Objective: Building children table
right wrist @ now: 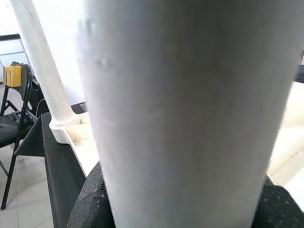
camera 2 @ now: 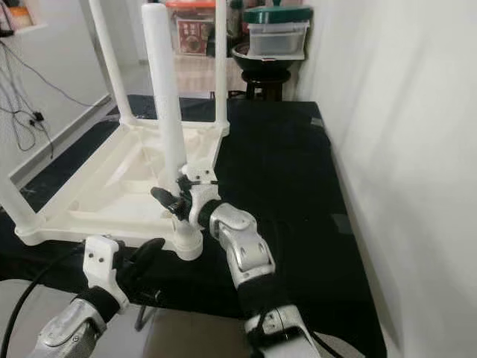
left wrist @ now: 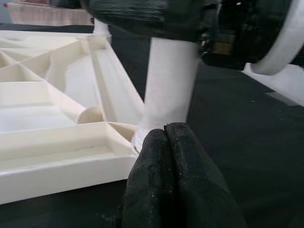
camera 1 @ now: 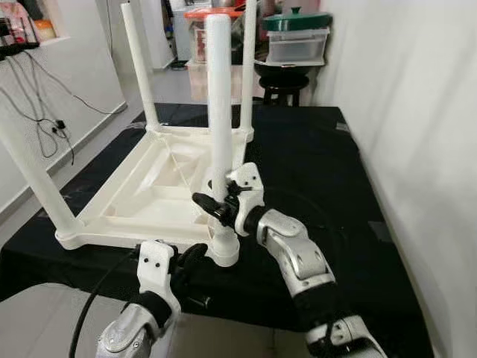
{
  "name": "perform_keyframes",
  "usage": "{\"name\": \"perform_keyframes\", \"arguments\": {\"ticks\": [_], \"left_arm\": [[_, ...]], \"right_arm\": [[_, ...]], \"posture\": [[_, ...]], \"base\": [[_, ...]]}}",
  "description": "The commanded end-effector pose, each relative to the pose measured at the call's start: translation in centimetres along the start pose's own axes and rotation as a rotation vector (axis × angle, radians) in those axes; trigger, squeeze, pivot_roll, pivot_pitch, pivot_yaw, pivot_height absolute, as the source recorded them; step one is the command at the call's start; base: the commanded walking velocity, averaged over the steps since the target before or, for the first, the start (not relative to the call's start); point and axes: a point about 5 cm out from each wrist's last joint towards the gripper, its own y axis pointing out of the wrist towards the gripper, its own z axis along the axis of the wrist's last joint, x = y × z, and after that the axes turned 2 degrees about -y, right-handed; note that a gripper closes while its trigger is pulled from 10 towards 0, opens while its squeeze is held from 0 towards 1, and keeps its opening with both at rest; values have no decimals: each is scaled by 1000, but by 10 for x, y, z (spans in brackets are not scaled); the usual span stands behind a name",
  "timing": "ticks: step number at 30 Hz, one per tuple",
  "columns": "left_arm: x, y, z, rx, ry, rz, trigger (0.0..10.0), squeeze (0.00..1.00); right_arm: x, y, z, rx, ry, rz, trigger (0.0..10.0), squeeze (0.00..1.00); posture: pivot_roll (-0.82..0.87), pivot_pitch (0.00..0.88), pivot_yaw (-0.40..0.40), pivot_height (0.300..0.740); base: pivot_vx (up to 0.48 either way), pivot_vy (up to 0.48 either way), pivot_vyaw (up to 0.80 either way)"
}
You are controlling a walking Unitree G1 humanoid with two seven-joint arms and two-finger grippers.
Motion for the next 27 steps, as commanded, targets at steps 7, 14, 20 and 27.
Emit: {"name": "perform_keyframes", "arguments": {"ticks": [7, 14, 20, 27], "left_arm": [[-1, 0, -2, -7, 1, 5, 10000, 0], [-1, 2, -3, -12, -2, -5, 10000, 0], [-1, 1, -3, -13, 3, -1, 10000, 0], [0, -1, -3, -13, 12, 4, 10000, 0]], "right_arm": [[-1, -3, -10, -111, 78, -66, 10000, 8], [3, -8, 26, 54, -61, 550, 10000, 0], [12, -11, 20, -6, -94, 669, 10000, 0], [29, -4, 8, -82, -41, 576, 9020, 0]], "posture": [[2, 0, -1, 740], [13, 0, 3, 740], [13, 0, 3, 740], [42, 0, -3, 740]], "base": [[0, 0, 0], [0, 0, 0], [0, 0, 0], [0, 0, 0]]}}
